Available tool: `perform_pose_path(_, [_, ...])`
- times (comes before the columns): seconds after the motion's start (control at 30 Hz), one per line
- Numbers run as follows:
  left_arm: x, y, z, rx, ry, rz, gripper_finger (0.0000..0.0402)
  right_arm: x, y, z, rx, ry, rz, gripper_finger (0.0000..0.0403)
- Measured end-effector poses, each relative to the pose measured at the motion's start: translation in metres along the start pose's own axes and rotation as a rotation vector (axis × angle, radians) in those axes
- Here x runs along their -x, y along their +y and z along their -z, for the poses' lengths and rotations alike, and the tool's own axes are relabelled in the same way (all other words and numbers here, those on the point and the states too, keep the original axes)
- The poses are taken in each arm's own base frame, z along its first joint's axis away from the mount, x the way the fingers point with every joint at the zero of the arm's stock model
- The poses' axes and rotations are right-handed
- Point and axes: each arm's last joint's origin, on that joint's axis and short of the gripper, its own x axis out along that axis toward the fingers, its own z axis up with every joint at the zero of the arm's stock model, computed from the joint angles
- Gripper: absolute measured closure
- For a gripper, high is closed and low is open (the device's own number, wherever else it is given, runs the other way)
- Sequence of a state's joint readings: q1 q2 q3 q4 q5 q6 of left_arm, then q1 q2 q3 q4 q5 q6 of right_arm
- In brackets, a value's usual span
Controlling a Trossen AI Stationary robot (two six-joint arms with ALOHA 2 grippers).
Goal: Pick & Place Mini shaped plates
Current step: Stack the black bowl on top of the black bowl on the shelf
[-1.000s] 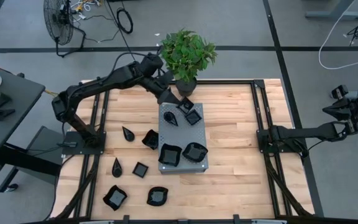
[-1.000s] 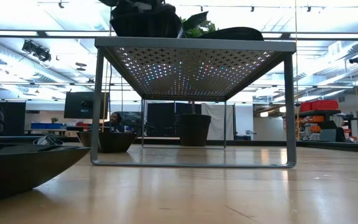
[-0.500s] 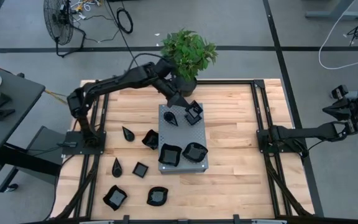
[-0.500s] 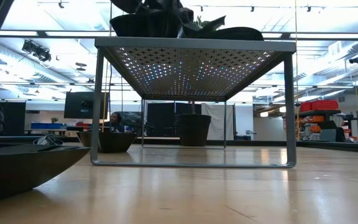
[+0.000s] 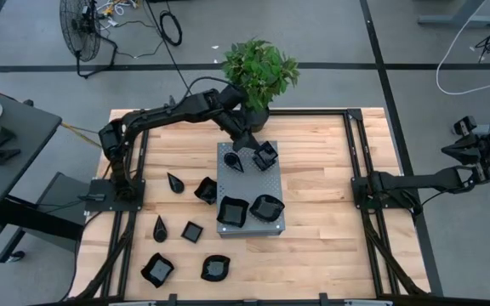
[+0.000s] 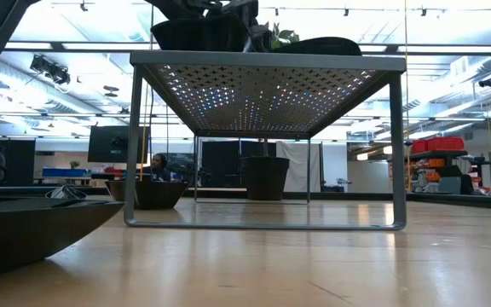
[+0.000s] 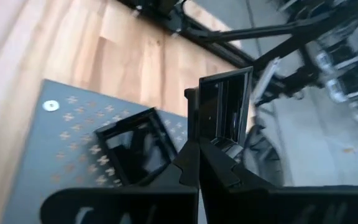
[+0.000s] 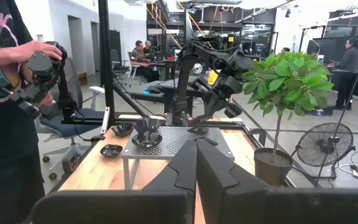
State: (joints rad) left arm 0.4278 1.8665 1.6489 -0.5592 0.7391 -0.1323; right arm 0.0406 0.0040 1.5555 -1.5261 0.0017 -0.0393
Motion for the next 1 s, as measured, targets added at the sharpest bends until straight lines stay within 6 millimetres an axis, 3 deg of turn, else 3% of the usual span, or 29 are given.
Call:
perform_pose_path(0.4, [-0.002, -0.002, 0.005, 0.020, 0.035, -0.064, 0.0401, 0.000, 0.000, 0.000, 0.000, 0.000, 0.000, 0.0387])
perform_pose_path(0.73, [0.019, -0.018, 0.010, 0.037, 0.073, -0.156, 0.0401, 0.000, 0.000, 0.000, 0.000, 0.000, 0.000, 0.0387])
perform_pose_path(1.0, [0.008, -0.014, 0.016, 0.023, 0.060, -0.197, 0.0401, 0.000, 0.000, 0.000, 0.000, 0.000, 0.000, 0.0387])
